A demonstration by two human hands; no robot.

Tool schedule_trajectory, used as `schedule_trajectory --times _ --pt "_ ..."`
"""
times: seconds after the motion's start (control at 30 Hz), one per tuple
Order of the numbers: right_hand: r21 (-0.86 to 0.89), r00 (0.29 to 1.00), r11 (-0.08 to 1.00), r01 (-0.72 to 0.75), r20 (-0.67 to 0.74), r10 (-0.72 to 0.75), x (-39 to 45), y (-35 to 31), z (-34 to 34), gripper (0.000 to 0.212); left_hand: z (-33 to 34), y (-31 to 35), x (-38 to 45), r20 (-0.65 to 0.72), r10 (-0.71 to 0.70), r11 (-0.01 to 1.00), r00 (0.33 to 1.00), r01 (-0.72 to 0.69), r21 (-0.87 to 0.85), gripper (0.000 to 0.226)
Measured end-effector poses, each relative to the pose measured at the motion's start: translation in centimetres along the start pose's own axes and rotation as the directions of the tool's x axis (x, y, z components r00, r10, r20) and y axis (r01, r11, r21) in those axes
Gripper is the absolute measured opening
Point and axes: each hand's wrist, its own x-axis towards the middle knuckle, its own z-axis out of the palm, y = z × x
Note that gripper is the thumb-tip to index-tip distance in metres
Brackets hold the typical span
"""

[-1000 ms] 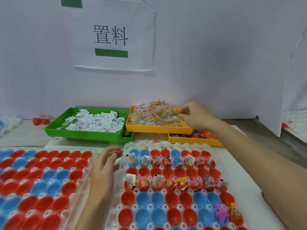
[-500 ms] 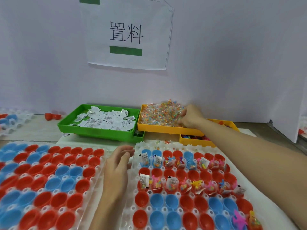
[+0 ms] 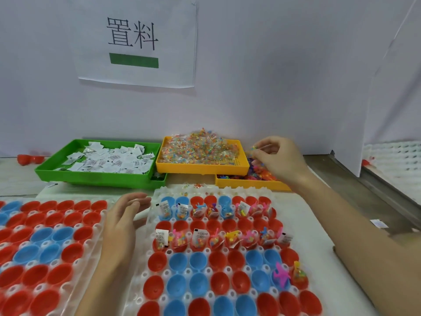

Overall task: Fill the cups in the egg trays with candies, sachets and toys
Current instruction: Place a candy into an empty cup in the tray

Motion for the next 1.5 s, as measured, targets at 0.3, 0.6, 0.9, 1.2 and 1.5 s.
schedule_trajectory --times 0.3,0.6,0.9,1.2,1.5 --pt "0.112 0.962 0.991 0.069 0.255 -0.096 -12.6 1.0 -6.8 0.031 0.0 0.0 -0.1 0.037 0.001 0.999 0.999 -0.002 0.046 0.030" --pt "-0.028 0.929 0.997 0.072 0.366 -0.057 -14.8 2.0 -6.3 0.016 0.2 0.4 -0.3 0.029 0.002 0.999 1.000 -0.003 0.055 0.029" --pt "0.180 0.928 0.982 0.057 0.353 -0.118 -10.0 -0.1 -2.7 0.012 4.1 7.1 -2.7 0.233 0.306 0.840 0.923 -0.377 0.390 0.023" --pt "0.278 0.931 0.960 0.036 0.339 -0.133 -11.3 0.6 -0.4 0.018 8.4 7.2 -5.4 0.593 0.112 0.876 0.797 -0.361 0.320 0.011" --pt "0.265 0.938 0.964 0.007 0.333 -0.098 -12.6 0.3 -0.2 0.008 8.1 6.9 -8.1 0.486 0.347 0.764 0.802 -0.542 0.350 0.019"
